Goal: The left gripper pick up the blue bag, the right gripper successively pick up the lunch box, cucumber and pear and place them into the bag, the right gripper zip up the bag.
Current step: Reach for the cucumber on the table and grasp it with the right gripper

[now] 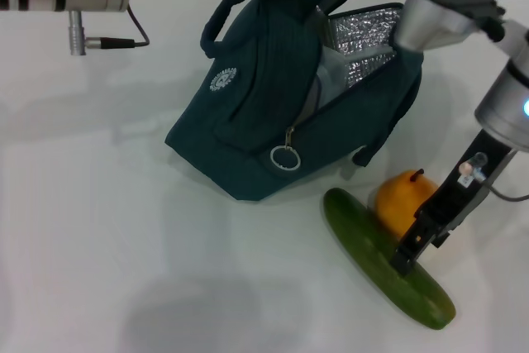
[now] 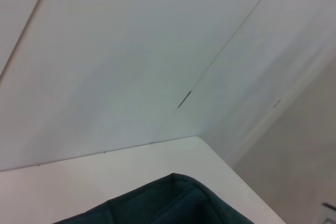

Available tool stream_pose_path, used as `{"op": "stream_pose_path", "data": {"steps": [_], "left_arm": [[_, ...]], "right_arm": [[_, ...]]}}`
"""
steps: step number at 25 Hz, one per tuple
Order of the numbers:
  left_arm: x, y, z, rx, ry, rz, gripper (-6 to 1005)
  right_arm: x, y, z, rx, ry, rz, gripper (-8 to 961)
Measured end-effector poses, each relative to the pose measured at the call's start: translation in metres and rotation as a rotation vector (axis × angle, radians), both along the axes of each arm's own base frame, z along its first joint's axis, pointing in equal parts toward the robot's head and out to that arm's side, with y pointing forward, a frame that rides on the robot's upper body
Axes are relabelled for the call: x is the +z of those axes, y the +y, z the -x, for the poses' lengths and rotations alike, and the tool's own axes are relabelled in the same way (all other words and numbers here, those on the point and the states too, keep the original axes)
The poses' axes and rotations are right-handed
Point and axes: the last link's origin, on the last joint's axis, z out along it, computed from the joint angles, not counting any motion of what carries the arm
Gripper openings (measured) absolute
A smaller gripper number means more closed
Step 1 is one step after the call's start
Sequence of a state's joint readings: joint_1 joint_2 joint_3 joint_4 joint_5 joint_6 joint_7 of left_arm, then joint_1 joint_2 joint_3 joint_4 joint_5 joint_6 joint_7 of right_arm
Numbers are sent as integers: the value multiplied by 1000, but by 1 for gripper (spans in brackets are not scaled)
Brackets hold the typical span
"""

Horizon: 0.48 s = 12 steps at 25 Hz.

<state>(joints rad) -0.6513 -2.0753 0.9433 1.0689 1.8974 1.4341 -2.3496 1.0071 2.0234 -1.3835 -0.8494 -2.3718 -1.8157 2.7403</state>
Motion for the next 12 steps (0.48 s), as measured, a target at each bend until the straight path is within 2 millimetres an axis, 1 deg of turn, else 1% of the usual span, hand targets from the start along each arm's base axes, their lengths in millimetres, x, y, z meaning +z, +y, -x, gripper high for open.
{"op": "stream_pose_path", "data": {"steps": [6,12], "left_arm": [[-1,0,-2,-10,-2,-1,49],[-1,0,-2,-13,-2,-3,50]], "right_arm": [[-15,0,1,22,2,2,810],[-18,2,1,40,11,-12,807]]}}
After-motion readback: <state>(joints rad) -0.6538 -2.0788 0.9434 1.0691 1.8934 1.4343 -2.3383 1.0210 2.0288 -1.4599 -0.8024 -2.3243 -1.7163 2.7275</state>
